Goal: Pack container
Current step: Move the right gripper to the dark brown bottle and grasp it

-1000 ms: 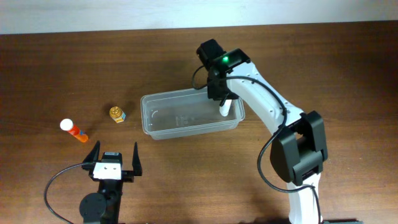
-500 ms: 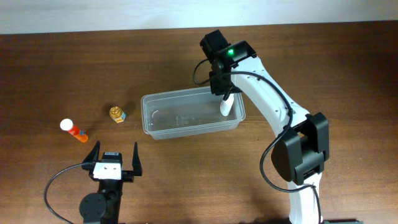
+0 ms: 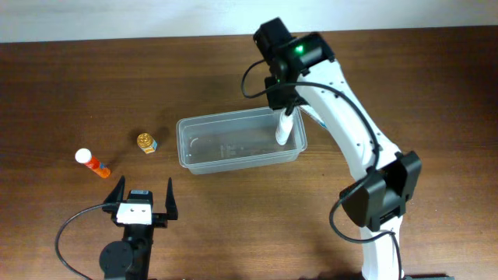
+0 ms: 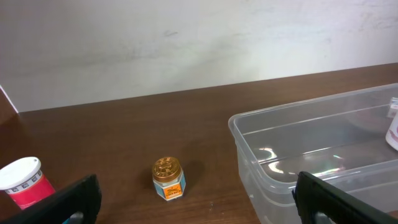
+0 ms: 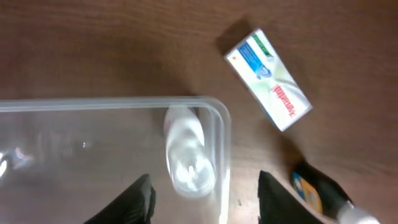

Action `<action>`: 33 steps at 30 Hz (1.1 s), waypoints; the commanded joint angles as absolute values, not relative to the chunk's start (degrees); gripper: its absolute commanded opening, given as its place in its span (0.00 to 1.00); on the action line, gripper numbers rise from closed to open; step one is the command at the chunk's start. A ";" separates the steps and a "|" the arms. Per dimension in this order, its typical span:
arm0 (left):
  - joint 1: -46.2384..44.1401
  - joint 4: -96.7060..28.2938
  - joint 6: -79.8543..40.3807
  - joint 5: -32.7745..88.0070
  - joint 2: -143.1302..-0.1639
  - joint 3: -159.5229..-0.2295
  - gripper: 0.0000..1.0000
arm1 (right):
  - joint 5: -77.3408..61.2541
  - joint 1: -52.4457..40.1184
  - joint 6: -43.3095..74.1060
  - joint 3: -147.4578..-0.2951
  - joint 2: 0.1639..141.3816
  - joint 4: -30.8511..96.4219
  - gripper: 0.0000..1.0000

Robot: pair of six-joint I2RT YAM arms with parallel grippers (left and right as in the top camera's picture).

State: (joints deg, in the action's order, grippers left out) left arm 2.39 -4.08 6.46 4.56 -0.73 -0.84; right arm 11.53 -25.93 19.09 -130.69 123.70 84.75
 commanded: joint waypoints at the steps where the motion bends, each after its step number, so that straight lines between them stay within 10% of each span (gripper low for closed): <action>1: 2.79 -4.14 6.98 5.17 -0.34 -0.51 0.99 | 12.29 -22.98 18.31 -137.56 122.58 90.52 0.47; 13: 2.79 -4.12 6.98 5.15 -0.34 -0.51 0.99 | -1.04 -11.90 11.27 -139.11 117.78 97.36 0.48; 33: 2.79 -4.14 6.98 5.15 -0.34 -0.51 0.99 | 0.58 0.51 8.58 -97.78 108.09 81.41 0.48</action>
State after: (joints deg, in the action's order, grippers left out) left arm 2.39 -4.08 6.46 4.56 -0.73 -0.84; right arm 1.48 -1.08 10.41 -100.36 108.51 82.67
